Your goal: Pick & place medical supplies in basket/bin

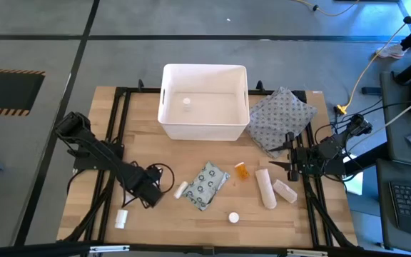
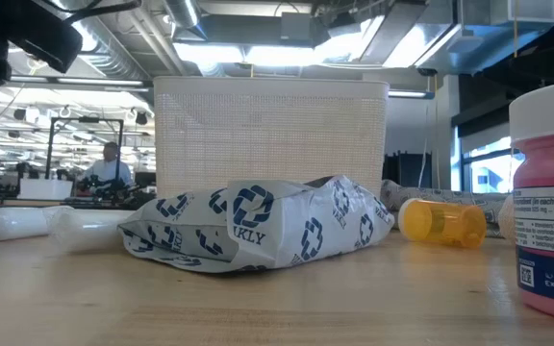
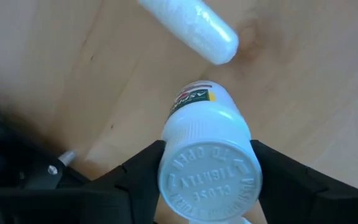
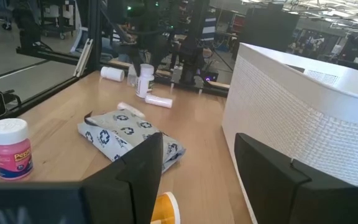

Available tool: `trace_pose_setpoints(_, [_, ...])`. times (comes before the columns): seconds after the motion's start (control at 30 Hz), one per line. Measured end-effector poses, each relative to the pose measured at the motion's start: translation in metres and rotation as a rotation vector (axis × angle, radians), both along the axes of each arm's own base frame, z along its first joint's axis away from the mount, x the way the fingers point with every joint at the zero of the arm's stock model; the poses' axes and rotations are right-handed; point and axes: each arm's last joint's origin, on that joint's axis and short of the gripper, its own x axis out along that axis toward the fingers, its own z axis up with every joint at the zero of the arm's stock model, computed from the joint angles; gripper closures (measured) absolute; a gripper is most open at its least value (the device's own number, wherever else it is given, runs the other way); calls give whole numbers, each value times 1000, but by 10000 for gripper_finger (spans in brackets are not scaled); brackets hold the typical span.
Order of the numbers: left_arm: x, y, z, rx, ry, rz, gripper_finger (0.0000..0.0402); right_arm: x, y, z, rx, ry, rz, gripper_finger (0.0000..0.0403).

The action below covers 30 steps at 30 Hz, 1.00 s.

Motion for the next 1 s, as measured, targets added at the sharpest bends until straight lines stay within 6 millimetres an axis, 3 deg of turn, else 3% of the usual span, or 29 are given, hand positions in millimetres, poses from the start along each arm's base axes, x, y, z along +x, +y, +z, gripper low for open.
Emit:
trace_pose_setpoints(0.23, [16,0,30,-55,-104,-108,205,0,0,0,-3,0,0,201])
trace_pose_setpoints(0.4, [32,5,77,-39,-304,-268,195,0,0,0,-38,-1,2,201])
trace_pose_setpoints(0.57, [50,22,137,169,-541,-421,198,0,0,1,-54,-6,2,201])
trace_pose_setpoints(0.77, [64,68,199,602,-672,-386,196,0,0,1,-56,-6,2,201])
trace_pose_setpoints(0.9, [71,112,221,641,-672,-339,197,0,0,1,-55,-6,2,201])
trace_pose_setpoints(1.0, [75,153,227,601,-678,-285,197,0,0,1,-56,-6,2,201])
